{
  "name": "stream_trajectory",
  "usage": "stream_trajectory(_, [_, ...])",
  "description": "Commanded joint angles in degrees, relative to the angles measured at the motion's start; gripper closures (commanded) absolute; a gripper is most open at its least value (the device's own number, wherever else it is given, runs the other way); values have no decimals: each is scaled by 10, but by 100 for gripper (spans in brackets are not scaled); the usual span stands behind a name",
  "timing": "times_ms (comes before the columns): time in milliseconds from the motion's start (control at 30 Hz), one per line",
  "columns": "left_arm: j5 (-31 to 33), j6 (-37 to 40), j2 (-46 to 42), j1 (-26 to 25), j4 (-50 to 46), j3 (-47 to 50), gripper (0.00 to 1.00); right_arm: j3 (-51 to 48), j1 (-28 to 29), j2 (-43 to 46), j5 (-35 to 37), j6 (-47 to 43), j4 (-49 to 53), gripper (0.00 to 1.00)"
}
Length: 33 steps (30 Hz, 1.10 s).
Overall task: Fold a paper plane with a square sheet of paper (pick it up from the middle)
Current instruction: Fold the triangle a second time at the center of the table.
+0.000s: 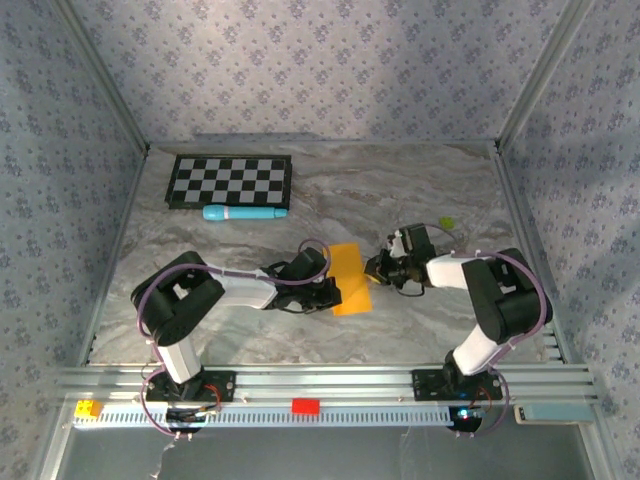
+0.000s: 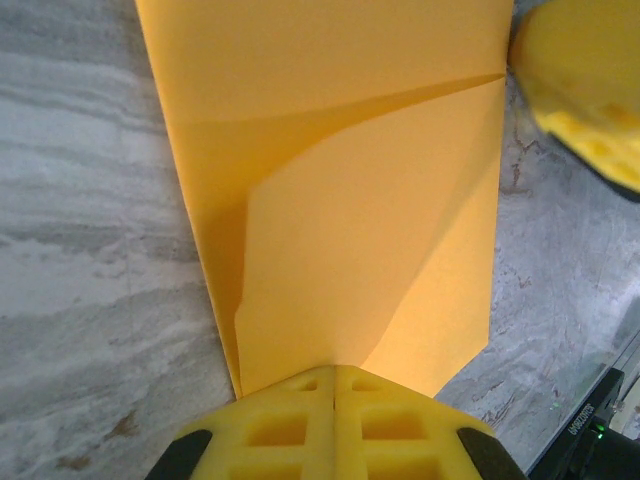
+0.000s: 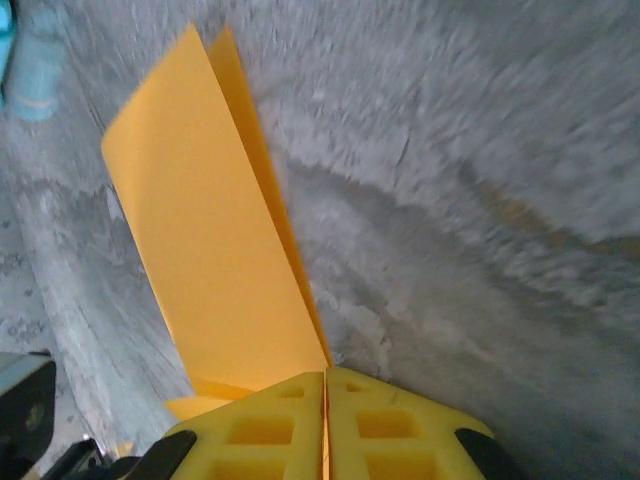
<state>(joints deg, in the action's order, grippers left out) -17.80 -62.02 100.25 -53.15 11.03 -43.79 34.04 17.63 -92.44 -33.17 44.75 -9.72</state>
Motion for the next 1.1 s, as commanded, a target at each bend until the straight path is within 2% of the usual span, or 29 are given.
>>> stream_trajectory(0, [12, 12, 6, -6, -47, 7, 100, 3, 3, 56, 35, 5, 18, 90])
stream_trajectory(267, [31, 33, -21, -8, -52, -17, 98, -58, 38, 199, 159, 37, 32, 85])
stream_trajectory(400, [29, 43, -34, -8, -57, -24, 95, -88, 56, 278, 207, 26, 47, 80])
stream_trajectory(467, [31, 47, -42, -8, -58, -24, 93, -100, 56, 309, 211, 14, 52, 77])
stream_trajectory(533, [34, 53, -49, -8, -64, -26, 90, -108, 55, 330, 220, 9, 64, 71])
stream_trajectory(667, [50, 63, -60, -8, -83, -35, 86, -122, 55, 353, 200, -4, 60, 62])
stream_trajectory(767, [60, 61, -63, -7, -92, -38, 83, -134, 63, 358, 189, -8, 38, 51])
stream_trajectory(933, [66, 47, -60, -2, -101, -48, 82, -124, 73, 366, 161, -62, 47, 50])
stream_trajectory(1067, [72, 31, -58, -1, -85, -46, 81, -124, 80, 395, 176, -83, 75, 51])
